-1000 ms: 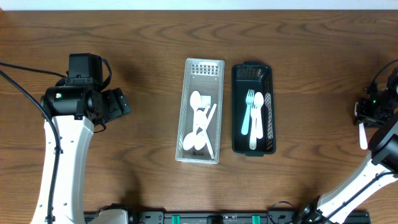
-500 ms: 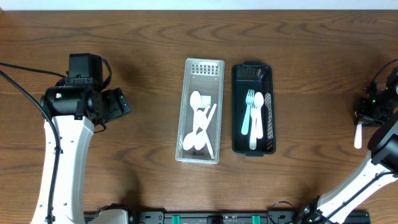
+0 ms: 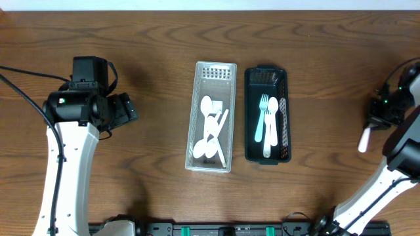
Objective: Pack container
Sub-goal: 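Place the last white fork into the black basket with the right gripper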
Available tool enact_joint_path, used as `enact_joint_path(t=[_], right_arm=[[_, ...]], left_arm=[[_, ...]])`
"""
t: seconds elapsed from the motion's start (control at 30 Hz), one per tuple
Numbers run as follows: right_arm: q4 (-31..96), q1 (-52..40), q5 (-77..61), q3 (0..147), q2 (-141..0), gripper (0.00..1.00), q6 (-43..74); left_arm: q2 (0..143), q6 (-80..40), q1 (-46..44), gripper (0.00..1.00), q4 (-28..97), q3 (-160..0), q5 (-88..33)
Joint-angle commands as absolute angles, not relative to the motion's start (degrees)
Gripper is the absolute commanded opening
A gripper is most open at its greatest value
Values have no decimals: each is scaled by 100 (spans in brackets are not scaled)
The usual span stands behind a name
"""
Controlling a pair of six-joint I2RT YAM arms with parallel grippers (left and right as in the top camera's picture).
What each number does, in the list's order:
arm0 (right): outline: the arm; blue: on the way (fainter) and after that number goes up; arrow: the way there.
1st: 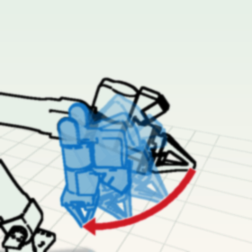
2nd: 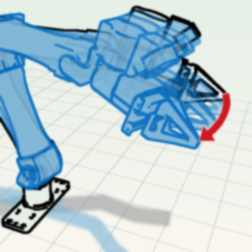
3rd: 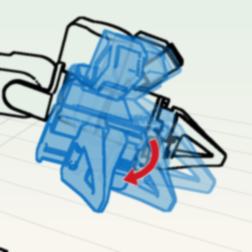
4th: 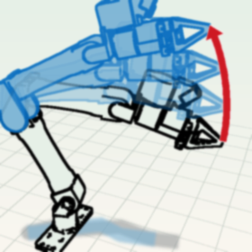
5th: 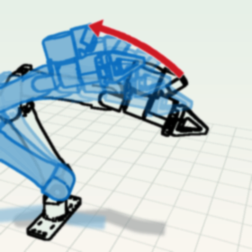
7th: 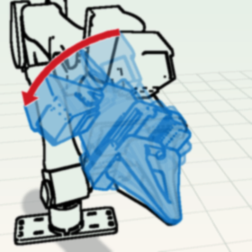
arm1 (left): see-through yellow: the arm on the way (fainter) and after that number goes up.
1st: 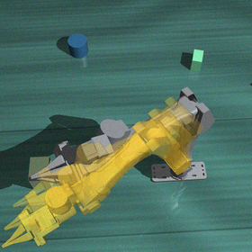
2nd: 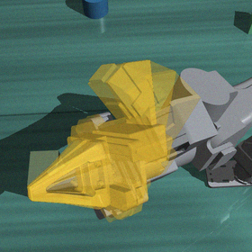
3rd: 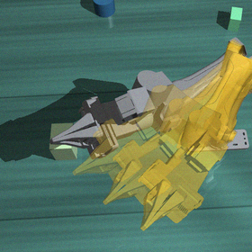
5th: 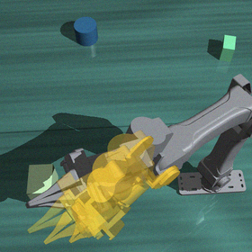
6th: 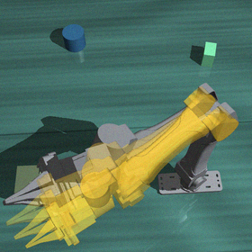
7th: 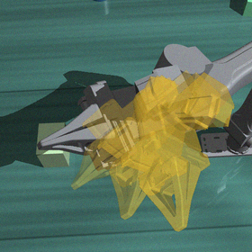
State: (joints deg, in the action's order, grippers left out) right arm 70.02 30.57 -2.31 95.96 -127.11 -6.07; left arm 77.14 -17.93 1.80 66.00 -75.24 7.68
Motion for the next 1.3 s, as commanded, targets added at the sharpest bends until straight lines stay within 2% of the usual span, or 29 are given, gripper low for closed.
enact_joint_path(t=[0.0,0.2,0.47,0.67,1.1,1.17,1.2,1.27], right_arm=[[7205,2689,-676,10123,-12226,1,-228],[7454,1785,-947,10809,-10829,1,47],[7393,-64,-915,11026,-9601,1,950],[7345,-1306,-185,10763,-9828,1,1603],[6451,-2110,-152,9308,-11091,1,1798],[6414,-2119,-154,9299,-11207,8,1798],[6405,-2119,-154,9299,-11236,18,1796],[6403,-2117,-150,9301,-11240,21,1743]], left_arm=[[7736,-1719,174,98,6615,-7496,814],[7736,-1723,174,98,6615,-7496,812],[7736,-1723,174,98,6617,-7496,812],[7736,-1721,174,98,6617,-7496,812],[7736,-1721,174,98,6617,-7435,812],[7736,-1721,174,98,6617,-7395,812],[7736,-1721,174,98,6615,-7380,812],[7736,-1721,174,98,6615,-7367,812]])
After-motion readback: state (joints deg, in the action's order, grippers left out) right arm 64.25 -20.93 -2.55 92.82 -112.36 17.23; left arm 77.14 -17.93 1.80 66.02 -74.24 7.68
